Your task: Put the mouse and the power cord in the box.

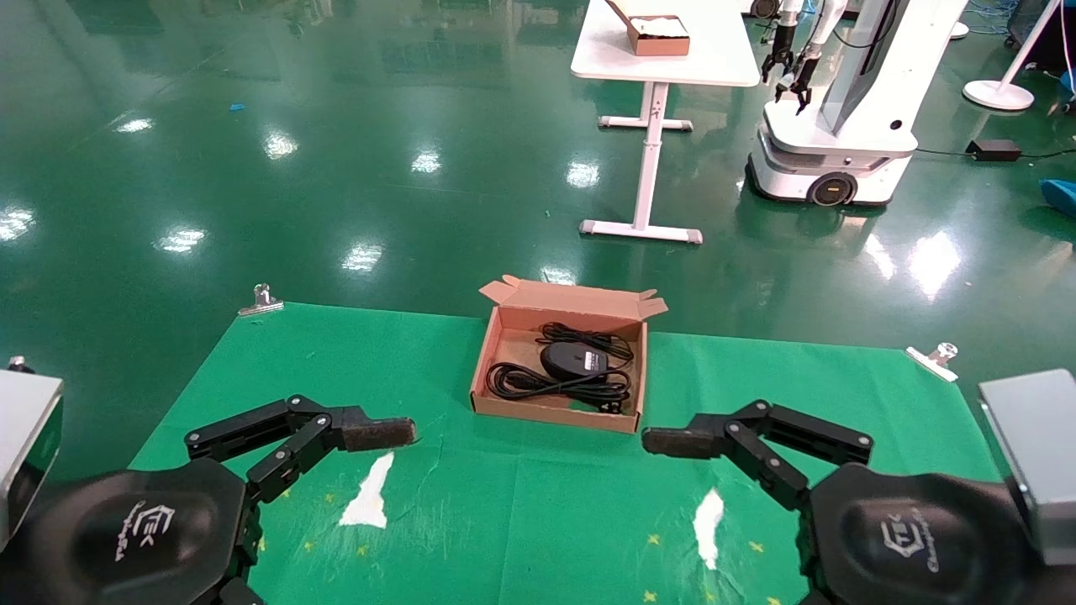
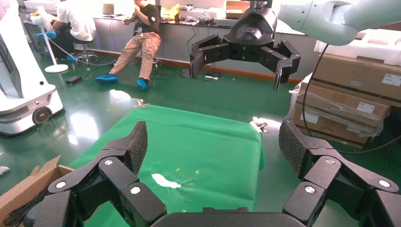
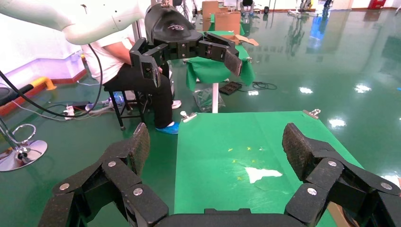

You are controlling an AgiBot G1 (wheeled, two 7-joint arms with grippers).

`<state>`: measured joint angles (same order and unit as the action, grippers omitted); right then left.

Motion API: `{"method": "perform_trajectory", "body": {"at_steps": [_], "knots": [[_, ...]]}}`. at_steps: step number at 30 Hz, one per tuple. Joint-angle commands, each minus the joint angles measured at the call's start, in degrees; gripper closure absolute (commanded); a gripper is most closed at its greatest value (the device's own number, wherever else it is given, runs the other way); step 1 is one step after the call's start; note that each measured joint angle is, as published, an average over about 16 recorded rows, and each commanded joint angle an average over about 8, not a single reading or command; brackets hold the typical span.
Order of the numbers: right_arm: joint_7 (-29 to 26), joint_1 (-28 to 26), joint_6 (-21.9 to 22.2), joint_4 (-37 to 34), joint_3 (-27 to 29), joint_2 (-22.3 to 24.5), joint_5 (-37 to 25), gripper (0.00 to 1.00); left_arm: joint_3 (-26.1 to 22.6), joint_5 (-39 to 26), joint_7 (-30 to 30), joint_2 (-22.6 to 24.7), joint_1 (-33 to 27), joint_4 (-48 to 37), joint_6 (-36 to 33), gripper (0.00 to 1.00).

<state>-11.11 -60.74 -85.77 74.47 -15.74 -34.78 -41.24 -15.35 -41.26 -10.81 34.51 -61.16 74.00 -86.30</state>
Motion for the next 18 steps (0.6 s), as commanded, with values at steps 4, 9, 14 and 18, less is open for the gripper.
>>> {"method": "perform_trajectory", "body": {"at_steps": [4,9,14,18], "knots": [[0.2,-0.3,0.0,-0.4,-0.1,-0.1,-0.3,0.0,-0.2,-0.2,0.0,0.2,-0.1,-0.2,0.2,0.0],[0.3,-0.5,0.0,-0.6,-0.2,-0.1,-0.4,0.0,-0.4,-0.3,0.0,0.3,-0.2,-0.3,0.3,0.0],[0.3,-0.7,0.0,-0.8,-0.2,-0.2,-0.5,0.0,-0.5,-0.4,0.0,0.4,-0.3,-0.3,0.4,0.0],[0.4,-0.7,0.1,-0.8,-0.2,-0.2,-0.5,0.0,-0.5,-0.5,0.0,0.4,-0.3,-0.4,0.5,0.0]]}}
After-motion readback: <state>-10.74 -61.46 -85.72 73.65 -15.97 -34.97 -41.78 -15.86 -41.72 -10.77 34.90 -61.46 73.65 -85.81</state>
